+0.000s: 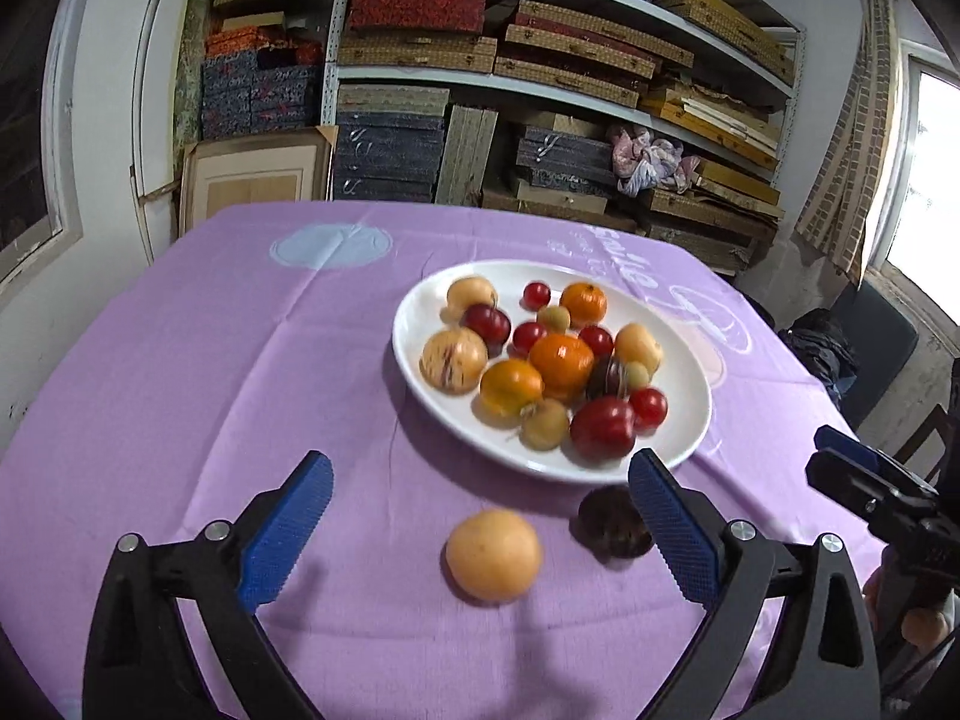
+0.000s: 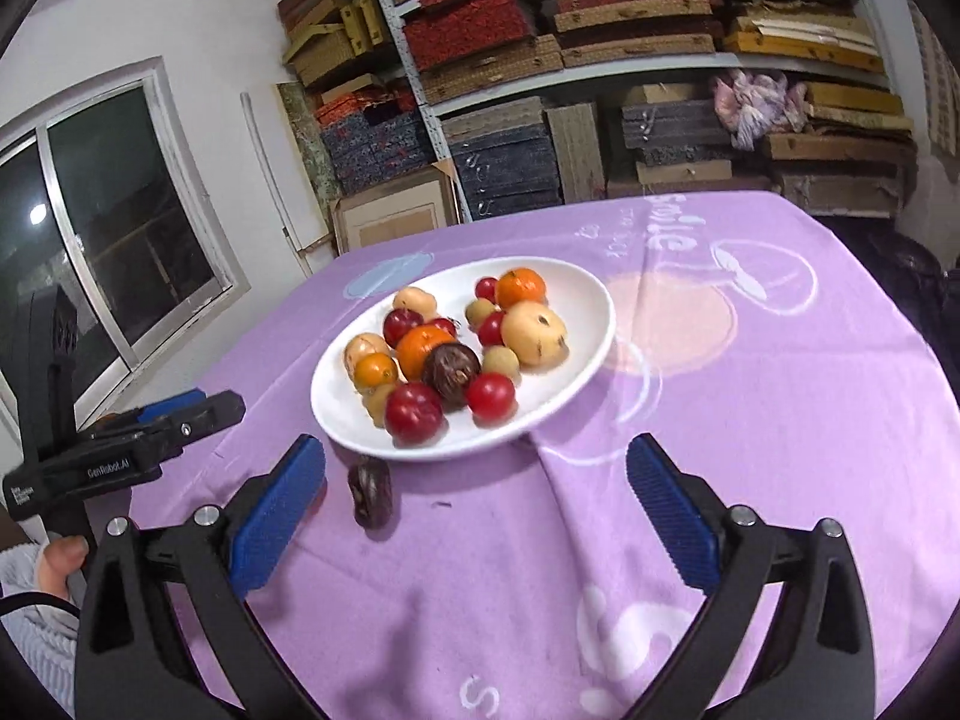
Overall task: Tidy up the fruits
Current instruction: 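Withdraw both tools from the plate back toward the remaining fruits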
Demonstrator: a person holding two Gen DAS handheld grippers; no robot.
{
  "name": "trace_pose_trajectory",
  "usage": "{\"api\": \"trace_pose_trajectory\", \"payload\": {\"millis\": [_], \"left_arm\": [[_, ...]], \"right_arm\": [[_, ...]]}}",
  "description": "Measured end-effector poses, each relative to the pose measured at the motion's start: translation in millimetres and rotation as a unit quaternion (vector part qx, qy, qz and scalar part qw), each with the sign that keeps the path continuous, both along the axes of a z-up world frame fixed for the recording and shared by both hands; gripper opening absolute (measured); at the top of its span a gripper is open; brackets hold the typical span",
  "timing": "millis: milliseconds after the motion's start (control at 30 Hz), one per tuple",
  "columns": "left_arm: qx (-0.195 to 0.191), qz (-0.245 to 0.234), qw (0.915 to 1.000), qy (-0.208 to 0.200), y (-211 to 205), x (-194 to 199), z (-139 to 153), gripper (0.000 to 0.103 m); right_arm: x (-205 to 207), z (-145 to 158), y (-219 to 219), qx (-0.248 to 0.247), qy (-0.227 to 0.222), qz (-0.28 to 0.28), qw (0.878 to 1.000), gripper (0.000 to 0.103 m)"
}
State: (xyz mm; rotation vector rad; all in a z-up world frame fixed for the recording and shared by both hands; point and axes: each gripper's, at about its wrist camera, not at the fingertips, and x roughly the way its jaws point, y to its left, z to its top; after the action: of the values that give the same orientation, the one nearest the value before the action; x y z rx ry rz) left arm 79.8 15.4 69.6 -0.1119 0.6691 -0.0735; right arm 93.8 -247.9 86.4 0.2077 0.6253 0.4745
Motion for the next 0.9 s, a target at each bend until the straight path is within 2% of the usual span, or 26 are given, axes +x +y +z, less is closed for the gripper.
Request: {"api": "trace_pose_trajectory", "payload": {"millis": [100, 200, 300, 367, 500, 633, 900], "left_arm": [[0.01, 0.016, 0.9998, 0.008, 2.8, -7.5, -22.0, 0.1], [0.011, 0.032, 0.9994, 0.009, 11.0, -10.4, -26.5, 0.1], [0.009, 0.038, 0.9991, 0.017, 15.7, -9.3, -32.6, 0.1], [0.011, 0.03, 0.9989, 0.033, 14.5, -4.7, -37.4, 0.1], [0.018, 0.019, 0.999, 0.036, 10.0, -4.0, -39.4, 0.1], [0.021, 0.002, 0.9978, 0.063, 3.6, 4.1, -48.1, 0.1], [0.053, 0.011, 0.9941, 0.094, -1.6, 13.0, -57.5, 0.1]], "right_arm": [[1.0, -14.5, -13.0, 0.028, 0.028, -0.017, 0.999, 0.099], [8.6, -20.6, -18.8, 0.049, 0.048, -0.024, 0.997, 0.099], [8.0, -28.7, -14.9, 0.038, 0.058, -0.023, 0.997, 0.099], [10.5, -32.6, -12.1, 0.032, 0.067, -0.019, 0.997, 0.099], [9.2, -35.2, -7.3, 0.023, 0.068, -0.013, 0.997, 0.099], [9.9, -38.9, -5.6, 0.019, 0.076, -0.012, 0.997, 0.099], [12.3, -39.9, -6.6, 0.017, 0.082, -0.01, 0.996, 0.099]]}}
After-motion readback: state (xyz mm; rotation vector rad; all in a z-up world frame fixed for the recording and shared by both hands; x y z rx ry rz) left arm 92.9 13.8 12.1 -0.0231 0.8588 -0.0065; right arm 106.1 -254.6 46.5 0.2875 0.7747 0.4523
